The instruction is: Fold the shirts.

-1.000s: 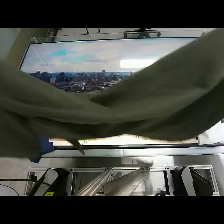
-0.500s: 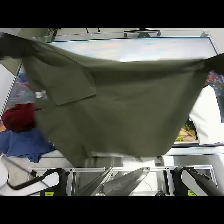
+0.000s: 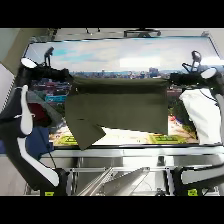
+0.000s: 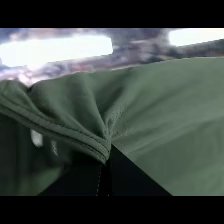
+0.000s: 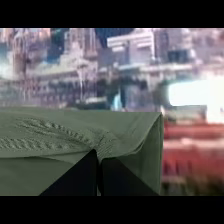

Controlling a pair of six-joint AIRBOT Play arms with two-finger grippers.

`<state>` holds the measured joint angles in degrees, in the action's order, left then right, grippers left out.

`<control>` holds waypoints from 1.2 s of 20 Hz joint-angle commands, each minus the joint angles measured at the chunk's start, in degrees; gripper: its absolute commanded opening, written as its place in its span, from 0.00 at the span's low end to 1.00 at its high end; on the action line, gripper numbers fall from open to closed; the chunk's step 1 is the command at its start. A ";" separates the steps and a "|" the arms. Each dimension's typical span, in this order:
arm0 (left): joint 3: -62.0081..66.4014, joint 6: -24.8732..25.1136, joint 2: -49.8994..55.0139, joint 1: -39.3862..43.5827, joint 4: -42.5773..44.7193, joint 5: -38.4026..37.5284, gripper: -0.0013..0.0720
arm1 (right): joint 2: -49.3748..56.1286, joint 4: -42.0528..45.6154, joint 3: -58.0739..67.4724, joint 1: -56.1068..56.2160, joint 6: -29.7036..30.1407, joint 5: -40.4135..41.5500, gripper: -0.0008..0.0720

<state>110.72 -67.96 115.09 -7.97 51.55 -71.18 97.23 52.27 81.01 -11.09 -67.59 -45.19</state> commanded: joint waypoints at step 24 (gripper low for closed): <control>9.62 1.55 3.98 1.20 8.41 -8.63 0.48 | 12.76 9.75 20.02 0.70 -14.73 -22.51 0.61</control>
<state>117.03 -63.79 120.42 -6.46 59.81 -72.29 112.46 61.56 98.89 -9.54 -82.11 -61.49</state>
